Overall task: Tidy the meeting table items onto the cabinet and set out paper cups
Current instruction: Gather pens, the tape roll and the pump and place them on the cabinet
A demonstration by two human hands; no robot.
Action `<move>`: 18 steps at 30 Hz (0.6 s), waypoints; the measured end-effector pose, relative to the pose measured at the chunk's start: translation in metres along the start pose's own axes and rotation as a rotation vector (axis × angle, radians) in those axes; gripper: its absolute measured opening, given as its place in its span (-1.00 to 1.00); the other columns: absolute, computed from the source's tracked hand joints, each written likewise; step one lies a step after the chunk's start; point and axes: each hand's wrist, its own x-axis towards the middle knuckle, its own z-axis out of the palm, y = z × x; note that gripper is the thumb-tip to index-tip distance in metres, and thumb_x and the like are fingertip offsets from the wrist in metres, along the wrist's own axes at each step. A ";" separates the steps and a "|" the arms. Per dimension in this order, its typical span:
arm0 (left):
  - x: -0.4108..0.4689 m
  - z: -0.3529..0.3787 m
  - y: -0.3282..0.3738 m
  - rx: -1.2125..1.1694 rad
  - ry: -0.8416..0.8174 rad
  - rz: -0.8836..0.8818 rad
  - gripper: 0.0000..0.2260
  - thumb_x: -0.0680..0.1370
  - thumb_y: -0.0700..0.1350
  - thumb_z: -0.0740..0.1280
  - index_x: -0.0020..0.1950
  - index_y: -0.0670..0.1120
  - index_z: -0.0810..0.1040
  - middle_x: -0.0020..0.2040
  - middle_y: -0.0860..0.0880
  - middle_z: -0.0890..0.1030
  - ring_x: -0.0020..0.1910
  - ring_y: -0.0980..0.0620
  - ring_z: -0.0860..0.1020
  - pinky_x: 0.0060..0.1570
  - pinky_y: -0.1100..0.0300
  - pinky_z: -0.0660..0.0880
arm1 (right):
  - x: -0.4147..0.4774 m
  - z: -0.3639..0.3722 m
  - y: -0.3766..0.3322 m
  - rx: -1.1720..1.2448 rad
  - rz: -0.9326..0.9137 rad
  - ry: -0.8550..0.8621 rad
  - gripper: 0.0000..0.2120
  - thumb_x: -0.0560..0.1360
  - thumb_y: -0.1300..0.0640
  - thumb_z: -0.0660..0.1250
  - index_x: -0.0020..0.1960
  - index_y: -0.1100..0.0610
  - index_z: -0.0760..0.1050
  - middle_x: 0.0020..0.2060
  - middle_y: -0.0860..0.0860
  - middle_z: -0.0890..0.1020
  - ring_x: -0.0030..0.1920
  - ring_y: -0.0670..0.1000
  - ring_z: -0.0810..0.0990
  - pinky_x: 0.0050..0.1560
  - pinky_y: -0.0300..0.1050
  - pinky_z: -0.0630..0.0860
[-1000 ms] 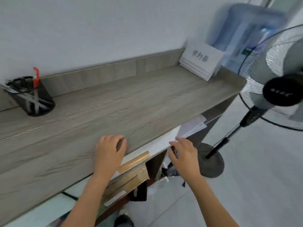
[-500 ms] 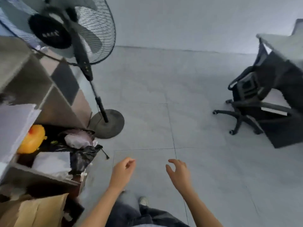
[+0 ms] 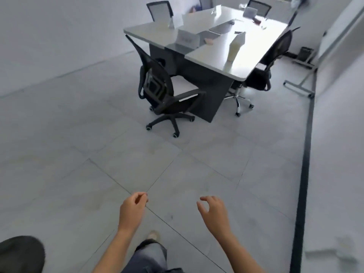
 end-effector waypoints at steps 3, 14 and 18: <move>0.049 0.000 0.029 0.001 -0.040 0.064 -0.87 0.53 -0.22 0.21 -0.14 -0.11 0.54 -0.23 -0.06 0.59 -0.22 -0.07 0.53 -0.20 0.13 0.41 | 0.036 -0.002 -0.014 0.033 0.063 0.077 -0.73 0.52 0.04 0.23 0.15 0.14 0.50 0.12 0.04 0.58 0.21 0.03 0.44 0.22 -0.11 0.33; 0.167 0.013 0.053 0.005 -0.182 0.005 -0.81 0.53 -0.21 0.21 -0.25 -0.07 0.52 -0.23 -0.15 0.58 -0.20 -0.13 0.51 -0.23 0.16 0.37 | 0.093 0.011 -0.031 0.080 0.252 0.089 -0.74 0.52 0.03 0.21 0.16 0.08 0.48 0.13 -0.03 0.54 0.24 -0.03 0.40 0.25 -0.17 0.30; 0.183 0.044 0.053 0.040 -0.236 -0.068 -0.79 0.53 -0.22 0.22 -0.29 -0.11 0.52 -0.23 -0.17 0.59 -0.17 -0.16 0.53 -0.17 0.11 0.37 | 0.118 0.001 -0.010 0.101 0.327 0.096 -0.75 0.51 0.07 0.23 0.17 0.09 0.47 0.13 -0.01 0.54 0.23 -0.01 0.40 0.21 -0.20 0.31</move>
